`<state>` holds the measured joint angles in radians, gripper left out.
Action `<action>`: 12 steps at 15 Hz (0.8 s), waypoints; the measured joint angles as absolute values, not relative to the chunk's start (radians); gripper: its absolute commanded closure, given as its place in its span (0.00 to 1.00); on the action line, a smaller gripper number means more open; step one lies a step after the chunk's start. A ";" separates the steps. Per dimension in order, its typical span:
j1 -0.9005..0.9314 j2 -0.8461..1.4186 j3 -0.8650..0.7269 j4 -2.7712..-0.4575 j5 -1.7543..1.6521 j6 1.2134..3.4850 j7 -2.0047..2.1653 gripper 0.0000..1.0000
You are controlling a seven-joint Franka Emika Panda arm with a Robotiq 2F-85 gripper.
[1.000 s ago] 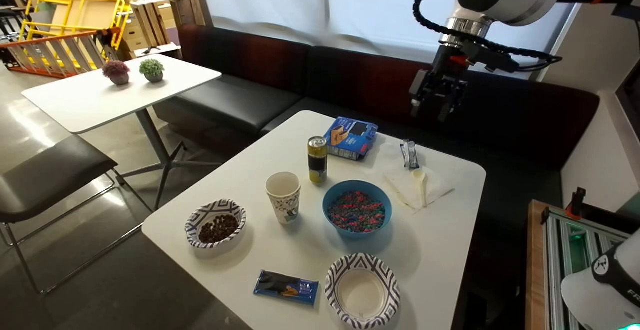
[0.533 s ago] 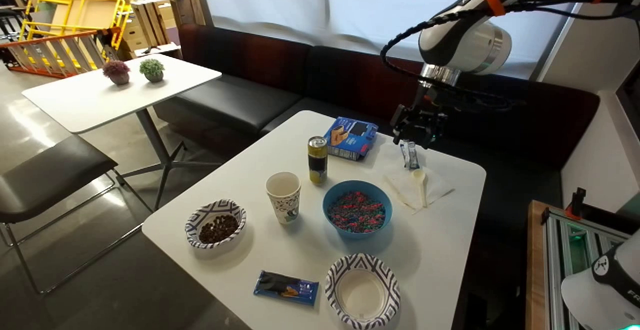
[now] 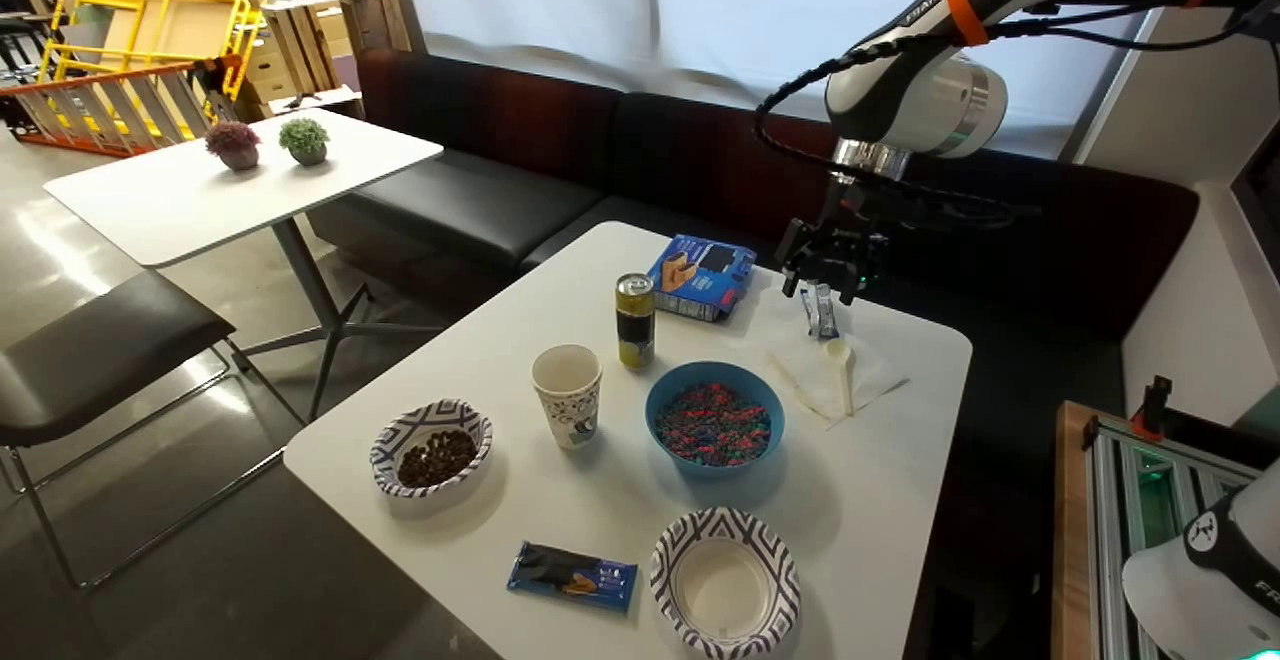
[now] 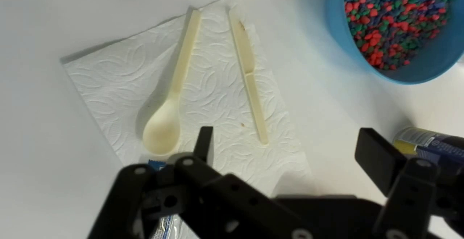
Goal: Move the white spoon to the back left.
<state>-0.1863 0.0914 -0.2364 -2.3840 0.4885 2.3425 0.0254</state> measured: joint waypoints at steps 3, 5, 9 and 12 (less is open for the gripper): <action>-0.197 0.113 -0.238 -2.380 0.475 2.341 0.072 0.00; -0.210 0.148 -0.239 -2.374 0.467 2.332 0.097 0.00; -0.222 0.246 -0.238 -2.340 0.466 2.298 0.122 0.05; -0.229 0.309 -0.238 -2.307 0.464 2.259 0.145 0.29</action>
<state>-0.2288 0.3094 -0.2379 -2.3066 0.4642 2.2590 0.1452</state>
